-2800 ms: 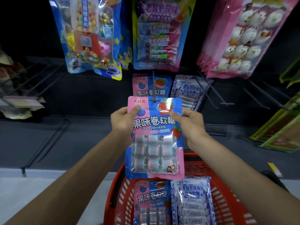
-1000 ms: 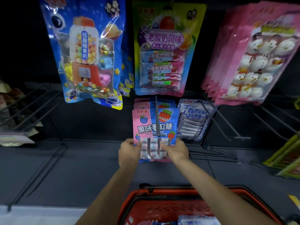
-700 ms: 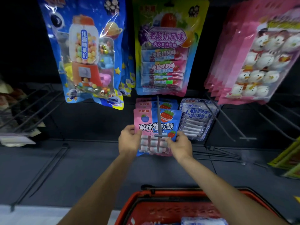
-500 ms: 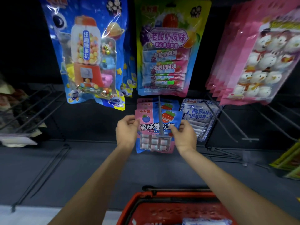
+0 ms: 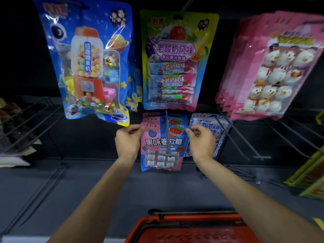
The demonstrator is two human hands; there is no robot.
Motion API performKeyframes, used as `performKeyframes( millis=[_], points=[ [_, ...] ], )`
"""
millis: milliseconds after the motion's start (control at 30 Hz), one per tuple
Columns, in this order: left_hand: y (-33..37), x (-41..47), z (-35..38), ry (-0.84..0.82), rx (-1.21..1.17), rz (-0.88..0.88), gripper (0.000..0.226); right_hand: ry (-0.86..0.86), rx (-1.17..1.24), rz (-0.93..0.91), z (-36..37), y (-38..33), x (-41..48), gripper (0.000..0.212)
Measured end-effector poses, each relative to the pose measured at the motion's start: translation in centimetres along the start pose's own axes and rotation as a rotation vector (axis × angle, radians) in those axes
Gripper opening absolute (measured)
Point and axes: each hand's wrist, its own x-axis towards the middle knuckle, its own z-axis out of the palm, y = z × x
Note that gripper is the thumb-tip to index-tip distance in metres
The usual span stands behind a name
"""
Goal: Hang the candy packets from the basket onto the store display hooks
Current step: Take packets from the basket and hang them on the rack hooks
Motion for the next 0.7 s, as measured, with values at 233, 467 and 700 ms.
performKeyframes(
  millis=[233,467,700],
  points=[
    [-0.2,0.8,1.2,0.044,-0.033,-0.114,0.022,-0.004,0.04,0.061,0.2,-0.5,1.1,0.013],
    [-0.3,1.3,1.5,0.067,-0.091,-0.176,0.017,-0.024,0.027,0.078,0.5,-0.6,1.5,0.015],
    [-0.3,1.3,1.1,0.047,-0.054,-0.165,0.017,-0.038,0.028,0.062,0.7,-0.4,1.4,0.018]
  ],
)
